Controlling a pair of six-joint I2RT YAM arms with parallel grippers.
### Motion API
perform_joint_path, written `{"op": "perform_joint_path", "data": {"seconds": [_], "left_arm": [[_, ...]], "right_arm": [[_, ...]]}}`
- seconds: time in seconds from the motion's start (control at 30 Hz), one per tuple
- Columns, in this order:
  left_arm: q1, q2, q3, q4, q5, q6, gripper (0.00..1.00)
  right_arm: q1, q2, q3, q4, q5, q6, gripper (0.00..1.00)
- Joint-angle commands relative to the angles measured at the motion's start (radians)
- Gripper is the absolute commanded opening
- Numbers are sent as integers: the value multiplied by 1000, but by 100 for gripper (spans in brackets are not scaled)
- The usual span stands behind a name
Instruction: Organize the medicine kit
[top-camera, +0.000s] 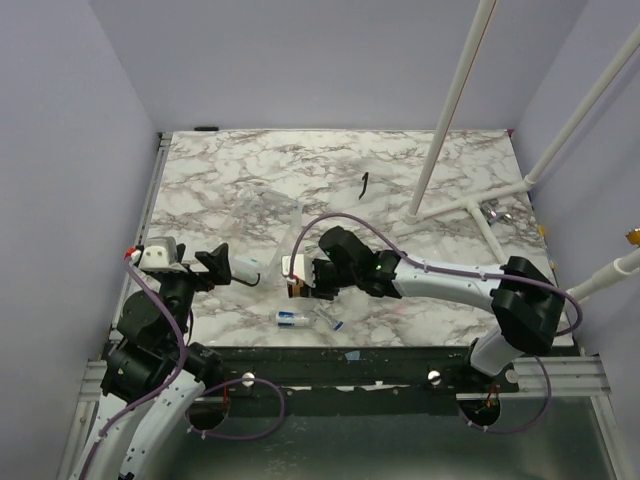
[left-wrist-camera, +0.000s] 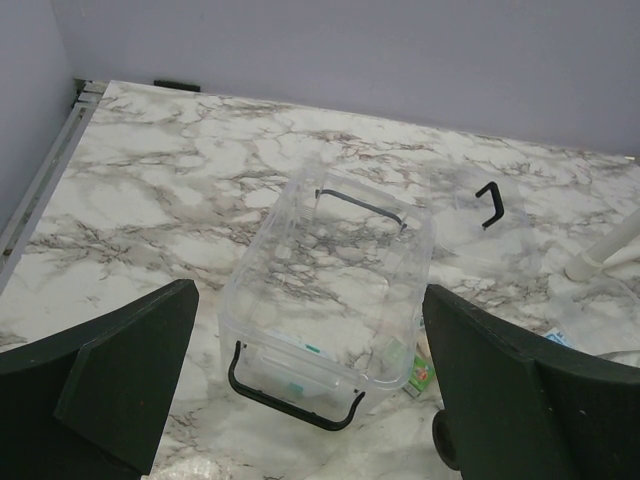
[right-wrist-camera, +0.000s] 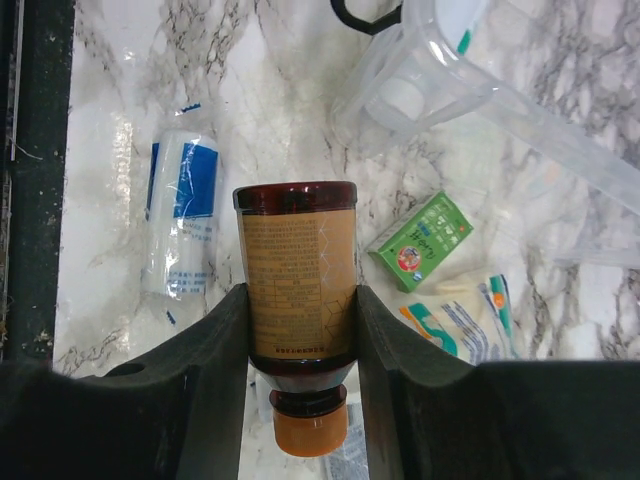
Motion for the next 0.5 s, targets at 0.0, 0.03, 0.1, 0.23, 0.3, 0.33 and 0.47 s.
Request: {"op": "perform_joint_path", "data": {"seconds": [0.0,0.03,0.1,0.23,0.3,0.33,0.47], "left_arm": [[-7,-15,-9,12,9,4,98],[-8,-15,-9,12,9,4,98],[-10,-15,-9,12,9,4,98],[-12,-17,-8,12,10,4,98],[-12,-18,-9,14,10,4,99],[-13,-17,-8,13,10,4,98],[-14,-17,-8,13,9,4,98]], "right_arm": [[7,-87,23,-57,71,18,21],[8,-101,26,-60,89,17,21],[8,-122,34,-52,122,12,21],[8,-121,92,-33,150,32,21],[8,-96,134,-21,165,48,21],[8,-82,165,-17,176,59,21],[8,-11,264,8,202,94,21]]}}
